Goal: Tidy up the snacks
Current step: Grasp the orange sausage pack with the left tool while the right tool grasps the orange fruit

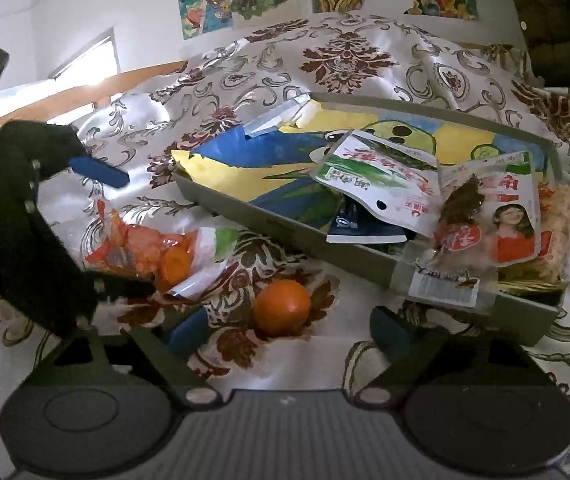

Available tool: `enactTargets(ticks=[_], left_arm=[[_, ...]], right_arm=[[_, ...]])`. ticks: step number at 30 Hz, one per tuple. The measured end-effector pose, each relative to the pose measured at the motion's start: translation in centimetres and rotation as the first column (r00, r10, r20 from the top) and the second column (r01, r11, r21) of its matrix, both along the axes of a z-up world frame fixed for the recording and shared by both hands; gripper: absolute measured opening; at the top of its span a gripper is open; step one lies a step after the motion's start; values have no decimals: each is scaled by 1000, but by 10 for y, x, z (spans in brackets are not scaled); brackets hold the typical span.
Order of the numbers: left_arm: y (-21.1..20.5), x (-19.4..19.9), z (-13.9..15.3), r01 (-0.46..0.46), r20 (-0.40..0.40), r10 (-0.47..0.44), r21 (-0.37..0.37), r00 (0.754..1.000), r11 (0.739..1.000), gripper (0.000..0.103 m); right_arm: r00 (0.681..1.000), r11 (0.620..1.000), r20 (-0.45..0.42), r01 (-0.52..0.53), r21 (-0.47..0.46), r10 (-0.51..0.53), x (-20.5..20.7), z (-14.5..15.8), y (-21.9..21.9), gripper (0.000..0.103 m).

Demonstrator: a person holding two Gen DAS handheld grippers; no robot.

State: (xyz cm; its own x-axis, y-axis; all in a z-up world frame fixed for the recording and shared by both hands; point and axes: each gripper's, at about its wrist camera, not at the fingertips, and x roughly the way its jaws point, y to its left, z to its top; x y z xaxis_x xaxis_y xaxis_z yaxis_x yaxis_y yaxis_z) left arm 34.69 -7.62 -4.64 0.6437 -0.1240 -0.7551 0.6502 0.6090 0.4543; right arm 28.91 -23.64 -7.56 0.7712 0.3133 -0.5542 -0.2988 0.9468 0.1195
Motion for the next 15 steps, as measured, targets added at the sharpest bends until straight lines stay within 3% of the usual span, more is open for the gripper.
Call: enactTargets(ticks=[2, 7, 10, 15], left_arm=[[-1, 2, -5, 23, -11, -23, 29, 1000, 999, 100], [4, 20, -5, -17, -70, 19, 17, 997, 1000, 95], [1, 23, -9, -9, -90, 14, 64, 996, 998, 93], [-9, 19, -10, 52, -117, -39, 106, 992, 993, 75]], right_arm=[[1000, 1000, -5, 5, 9, -5, 2, -1, -1, 85], [1000, 1000, -4, 7, 4, -7, 3, -1, 1, 77], [1000, 1000, 0, -4, -17, 4, 3, -2, 5, 72], [1000, 997, 10, -25, -69, 26, 2, -3, 15, 67]])
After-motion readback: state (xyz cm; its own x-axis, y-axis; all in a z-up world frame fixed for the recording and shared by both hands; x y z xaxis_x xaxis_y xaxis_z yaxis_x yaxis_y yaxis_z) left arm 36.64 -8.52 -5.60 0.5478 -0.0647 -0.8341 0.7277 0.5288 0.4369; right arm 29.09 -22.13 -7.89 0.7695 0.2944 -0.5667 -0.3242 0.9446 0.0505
